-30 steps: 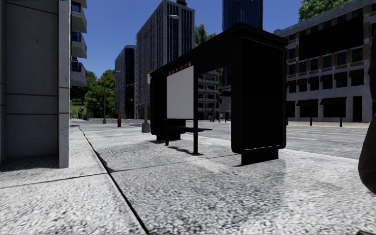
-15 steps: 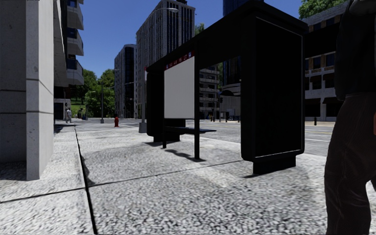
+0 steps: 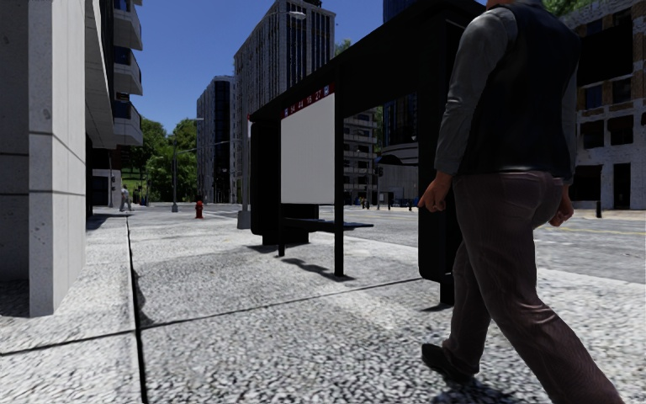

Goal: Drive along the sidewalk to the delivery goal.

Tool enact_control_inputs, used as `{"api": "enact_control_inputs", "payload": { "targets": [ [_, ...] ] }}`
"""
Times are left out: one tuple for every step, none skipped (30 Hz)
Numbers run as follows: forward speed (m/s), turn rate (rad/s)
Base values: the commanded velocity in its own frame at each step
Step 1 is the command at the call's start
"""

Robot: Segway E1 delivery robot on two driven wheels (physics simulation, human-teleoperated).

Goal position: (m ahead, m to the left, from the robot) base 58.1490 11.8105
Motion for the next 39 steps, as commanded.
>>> {"api": "enact_control_inputs", "payload": {
  "targets": [
    [0.67, 0.0],
    [0.69, 0.0],
    [0.7, 0.0],
    [0.74, 0.29],
    [0.74, 0.29],
    [0.79, 0.83],
    [0.84, 0.97],
    [0.93, 1.12],
    [1.03, 1.16],
    [1.03, 1.16],
    [1.05, 0.66],
    [1.06, 0.0],
    [1.07, 0.0],
    [1.08, 0.0],
    [1.08, 0.0],
    [1.03, 0.0],
    [0.94, 0.0],
    [0.75, 0.0],
    [0.59, 0.0],
    [0.59, 0.0],
    [0.48, 0.0],
    [0.3, 0.0],
    [0.22, 0.0],
    [0.14, 0.0],
    [0.14, 0.0],
    [0.08, 0.0],
    [0.07, 0.0],
    [0.06, 0.0],
    [0.06, 0.0],
    [0.06, 0.0],
    [0.06, 0.0],
    [0.06, 0.12],
    [0.06, 0.56],
    [0.06, 1.07],
    [0.1, 1.2],
    [0.1, 1.2],
    [0.15, 1.2],
    [0.18, 1.2],
    [0.23, 1.2]
  ]
}}
